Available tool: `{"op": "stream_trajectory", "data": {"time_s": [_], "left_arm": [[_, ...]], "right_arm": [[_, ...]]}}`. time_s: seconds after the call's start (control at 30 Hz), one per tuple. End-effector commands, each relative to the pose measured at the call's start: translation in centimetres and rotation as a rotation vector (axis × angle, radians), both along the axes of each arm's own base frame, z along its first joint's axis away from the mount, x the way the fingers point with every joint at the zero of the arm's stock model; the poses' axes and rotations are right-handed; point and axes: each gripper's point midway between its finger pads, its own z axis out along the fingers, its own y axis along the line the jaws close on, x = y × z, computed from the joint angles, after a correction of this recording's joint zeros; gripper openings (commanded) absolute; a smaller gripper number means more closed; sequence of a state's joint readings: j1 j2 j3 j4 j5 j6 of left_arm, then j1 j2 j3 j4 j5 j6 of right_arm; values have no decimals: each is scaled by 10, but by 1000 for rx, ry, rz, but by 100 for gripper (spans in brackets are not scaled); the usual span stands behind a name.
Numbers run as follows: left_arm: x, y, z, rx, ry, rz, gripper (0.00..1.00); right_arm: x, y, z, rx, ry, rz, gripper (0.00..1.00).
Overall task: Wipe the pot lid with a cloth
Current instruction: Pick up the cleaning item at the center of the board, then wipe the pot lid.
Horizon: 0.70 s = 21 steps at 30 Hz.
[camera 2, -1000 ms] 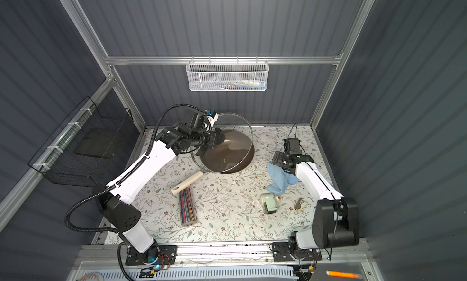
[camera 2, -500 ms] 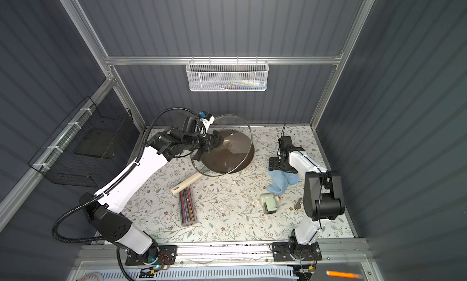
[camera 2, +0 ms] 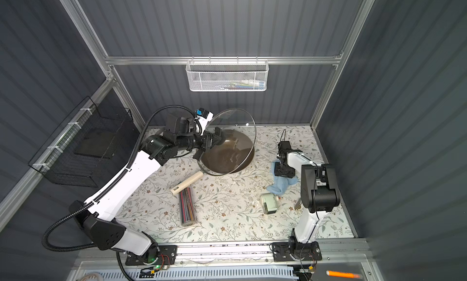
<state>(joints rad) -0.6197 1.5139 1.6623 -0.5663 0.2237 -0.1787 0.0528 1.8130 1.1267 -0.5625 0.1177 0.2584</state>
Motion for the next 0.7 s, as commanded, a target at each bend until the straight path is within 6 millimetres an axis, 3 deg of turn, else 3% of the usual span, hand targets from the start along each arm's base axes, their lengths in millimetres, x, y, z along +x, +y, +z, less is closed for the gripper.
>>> {"op": "stream_trajectory", "data": {"time_s": [0.0,0.1,0.23,0.33,0.5,0.67], "left_arm": [[-10,-2,79,-195,-192,-48,0],[-10,-4,81,-231,-199,-63,0],[-13,-12,87,-292,-194,-120,0],[-9,-17,86,-326,-168,-155,0],[2,-23,83,-465,-62,-255,0],[10,-33,83,-586,27,-358,0]], "right_arm": [[-5,-4,8,-2,-16,-35,25],[0,-4,26,6,-89,-56,0],[7,0,66,42,-213,-68,0],[13,11,113,106,-345,-39,0],[17,45,208,309,-623,55,0],[0,90,301,559,-883,226,3]]}}
